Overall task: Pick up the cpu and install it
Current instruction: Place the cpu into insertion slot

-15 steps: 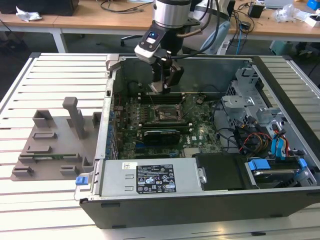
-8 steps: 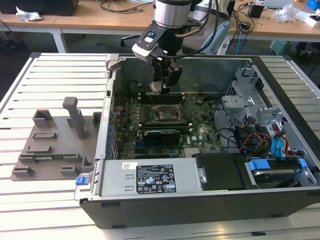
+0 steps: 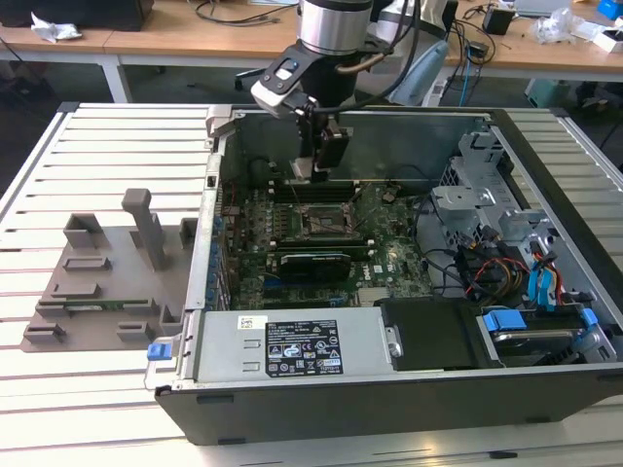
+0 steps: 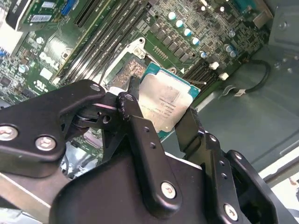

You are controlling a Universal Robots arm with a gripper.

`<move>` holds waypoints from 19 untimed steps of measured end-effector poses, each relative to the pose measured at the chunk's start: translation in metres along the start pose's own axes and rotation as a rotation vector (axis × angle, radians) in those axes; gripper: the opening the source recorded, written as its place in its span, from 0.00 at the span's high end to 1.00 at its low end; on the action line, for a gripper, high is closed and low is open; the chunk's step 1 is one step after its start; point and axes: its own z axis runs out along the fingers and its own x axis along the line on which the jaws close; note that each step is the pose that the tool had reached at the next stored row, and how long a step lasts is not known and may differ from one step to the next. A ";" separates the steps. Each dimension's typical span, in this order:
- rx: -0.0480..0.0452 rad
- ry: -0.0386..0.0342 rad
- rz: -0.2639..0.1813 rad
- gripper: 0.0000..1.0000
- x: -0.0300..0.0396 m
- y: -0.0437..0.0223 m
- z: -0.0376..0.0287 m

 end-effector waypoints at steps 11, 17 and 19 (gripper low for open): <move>0.0032 0.0100 0.160 0.45 0.0000 0.0000 0.0000; 0.0046 0.0145 0.232 0.45 0.0000 0.0000 0.0000; 0.0051 0.0159 0.254 0.45 0.0000 0.0000 0.0000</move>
